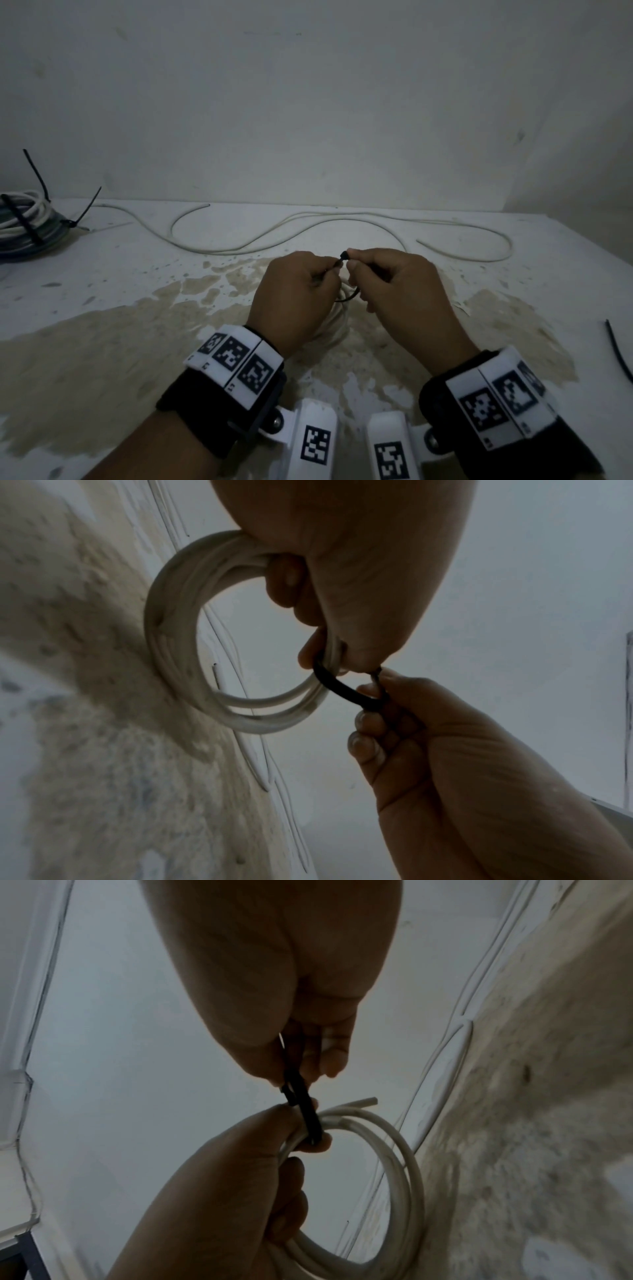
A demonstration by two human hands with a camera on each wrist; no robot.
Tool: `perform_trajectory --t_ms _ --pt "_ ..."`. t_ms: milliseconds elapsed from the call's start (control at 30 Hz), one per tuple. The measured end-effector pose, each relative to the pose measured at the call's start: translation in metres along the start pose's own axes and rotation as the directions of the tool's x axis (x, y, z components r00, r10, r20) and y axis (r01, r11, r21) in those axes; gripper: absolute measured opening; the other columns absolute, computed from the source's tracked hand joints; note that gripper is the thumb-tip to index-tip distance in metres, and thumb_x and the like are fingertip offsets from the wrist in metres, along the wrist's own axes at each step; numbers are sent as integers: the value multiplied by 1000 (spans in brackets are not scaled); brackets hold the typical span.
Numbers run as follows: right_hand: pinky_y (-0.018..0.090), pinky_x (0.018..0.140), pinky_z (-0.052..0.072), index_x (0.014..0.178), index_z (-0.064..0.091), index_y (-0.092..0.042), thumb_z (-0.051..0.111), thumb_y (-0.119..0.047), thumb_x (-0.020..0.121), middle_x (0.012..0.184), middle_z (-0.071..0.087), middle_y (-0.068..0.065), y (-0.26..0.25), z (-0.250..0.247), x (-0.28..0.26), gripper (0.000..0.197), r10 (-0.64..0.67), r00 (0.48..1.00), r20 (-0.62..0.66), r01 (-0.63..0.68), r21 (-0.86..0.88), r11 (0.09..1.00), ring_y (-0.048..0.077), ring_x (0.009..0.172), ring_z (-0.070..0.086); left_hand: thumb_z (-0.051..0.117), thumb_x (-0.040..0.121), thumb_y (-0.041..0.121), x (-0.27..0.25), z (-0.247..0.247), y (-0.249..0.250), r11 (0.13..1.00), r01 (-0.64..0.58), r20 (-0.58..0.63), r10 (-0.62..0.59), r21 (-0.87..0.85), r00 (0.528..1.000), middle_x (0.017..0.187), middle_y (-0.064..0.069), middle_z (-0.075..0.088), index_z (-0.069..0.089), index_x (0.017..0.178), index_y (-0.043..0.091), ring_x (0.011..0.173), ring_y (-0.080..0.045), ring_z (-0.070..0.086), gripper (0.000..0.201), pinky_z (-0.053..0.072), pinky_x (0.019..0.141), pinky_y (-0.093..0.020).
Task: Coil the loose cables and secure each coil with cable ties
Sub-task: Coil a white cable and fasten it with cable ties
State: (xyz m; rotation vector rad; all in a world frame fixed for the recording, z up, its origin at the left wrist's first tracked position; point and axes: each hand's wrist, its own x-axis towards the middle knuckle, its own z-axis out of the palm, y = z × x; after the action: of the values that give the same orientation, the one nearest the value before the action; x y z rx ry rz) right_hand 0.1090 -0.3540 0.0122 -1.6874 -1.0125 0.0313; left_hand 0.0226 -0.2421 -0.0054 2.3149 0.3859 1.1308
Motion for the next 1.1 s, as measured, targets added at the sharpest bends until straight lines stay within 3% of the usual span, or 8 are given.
perform_trajectory --t_ms 133,233,400,567,800,933,1033,1100 --pt "20 52 46 100 68 -20 61 -20 90 67 67 -4 -4 -4 2 12 98 995 25 -100 143 985 1 52 58 46 85 26 0 -3 4 997 -58 17 57 59 998 60 1 62 74 78 16 59 -10 53 31 41 59 -29" --pt "15 55 44 94 70 -19 62 -16 89 72 67 -6 -6 -4 1 10 70 998 -5 -68 167 984 -3 52 56 54 87 24 0 -2 6 999 34 -1 -34 -33 999 76 8 68 75 92 19 72 -4 61 21 46 67 -14" --pt "14 56 43 85 67 -30 65 -16 87 76 69 -7 -8 1 -2 15 41 996 -74 -27 176 984 -2 56 57 61 86 14 0 0 2 991 106 -24 -108 -80 994 70 8 69 71 76 15 68 -3 63 15 48 68 -19" --pt "8 50 41 77 70 -18 63 -13 87 78 69 -6 -10 -2 -2 14 66 996 59 -74 134 988 -3 56 58 51 83 24 -1 0 5 995 -99 -59 98 -21 993 66 1 63 70 72 13 69 -8 53 24 38 61 -14" --pt "5 55 44 83 68 -14 64 -7 86 74 67 -8 -14 0 -5 9 50 995 -82 -29 238 971 -5 64 63 58 83 20 -2 3 5 991 4 -40 -9 -132 999 67 14 66 70 71 19 72 -2 61 17 42 64 -8" --pt "12 53 47 77 69 -8 65 -9 85 68 68 1 -13 -1 -4 10 41 999 -24 -37 168 985 5 60 64 61 82 15 -2 4 2 994 -86 -64 82 -60 995 63 8 62 69 65 18 67 -7 55 19 39 59 -13" --pt "27 65 51 74 72 -7 66 -15 84 74 70 7 -7 -7 0 14 78 996 52 -84 116 990 18 71 65 59 82 14 -2 6 1 992 -118 -36 117 -34 993 64 3 61 67 68 15 64 -7 53 17 42 58 -19" --pt "24 70 51 74 74 -14 66 -17 84 78 71 -1 -6 -9 1 13 77 997 30 -80 108 991 10 76 65 54 85 19 -2 6 3 993 -40 19 42 -115 999 71 4 65 68 76 17 69 -6 58 17 46 64 -25"
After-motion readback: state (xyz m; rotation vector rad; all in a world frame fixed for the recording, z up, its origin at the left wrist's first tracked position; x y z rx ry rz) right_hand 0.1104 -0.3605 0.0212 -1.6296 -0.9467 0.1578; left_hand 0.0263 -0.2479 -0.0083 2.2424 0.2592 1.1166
